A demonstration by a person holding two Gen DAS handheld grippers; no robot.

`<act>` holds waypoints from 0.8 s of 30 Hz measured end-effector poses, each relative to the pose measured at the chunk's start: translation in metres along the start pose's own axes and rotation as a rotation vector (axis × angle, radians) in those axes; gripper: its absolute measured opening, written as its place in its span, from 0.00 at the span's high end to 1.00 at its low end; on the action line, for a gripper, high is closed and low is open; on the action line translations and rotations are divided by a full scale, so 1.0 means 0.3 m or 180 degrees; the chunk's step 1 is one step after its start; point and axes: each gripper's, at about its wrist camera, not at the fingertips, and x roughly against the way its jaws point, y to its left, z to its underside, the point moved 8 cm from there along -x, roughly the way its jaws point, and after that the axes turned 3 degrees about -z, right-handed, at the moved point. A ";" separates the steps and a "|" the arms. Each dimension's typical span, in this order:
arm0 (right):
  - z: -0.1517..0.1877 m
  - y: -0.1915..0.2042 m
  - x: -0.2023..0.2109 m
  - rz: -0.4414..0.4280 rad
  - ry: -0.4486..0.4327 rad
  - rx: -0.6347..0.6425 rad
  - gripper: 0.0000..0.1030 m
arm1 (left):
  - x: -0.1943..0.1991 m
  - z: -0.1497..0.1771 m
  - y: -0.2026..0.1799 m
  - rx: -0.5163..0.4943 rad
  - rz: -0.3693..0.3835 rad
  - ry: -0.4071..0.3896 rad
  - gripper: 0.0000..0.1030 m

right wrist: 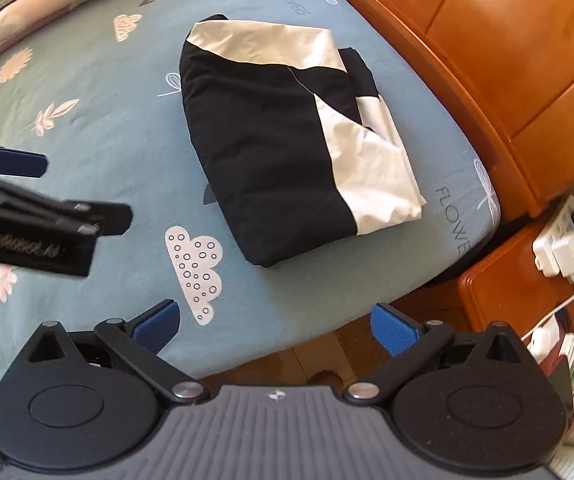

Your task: Fold clothes

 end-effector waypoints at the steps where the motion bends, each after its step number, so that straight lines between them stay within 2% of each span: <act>1: -0.001 -0.020 0.006 -0.0042 0.0003 0.0012 0.00 | -0.001 -0.006 -0.016 0.0083 0.0017 0.0020 0.01; 7: -0.031 -0.131 0.011 -0.0214 0.0015 0.0128 0.00 | 0.006 -0.003 -0.091 0.0279 -0.0181 0.0175 0.01; 12: -0.056 -0.185 0.029 -0.0318 -0.0018 0.0131 0.00 | 0.015 0.021 -0.106 0.0323 -0.0306 0.0307 0.01; 24: -0.066 -0.163 0.069 -0.0420 -0.0066 0.0191 0.00 | 0.070 0.036 -0.103 0.0376 -0.0344 0.0271 0.01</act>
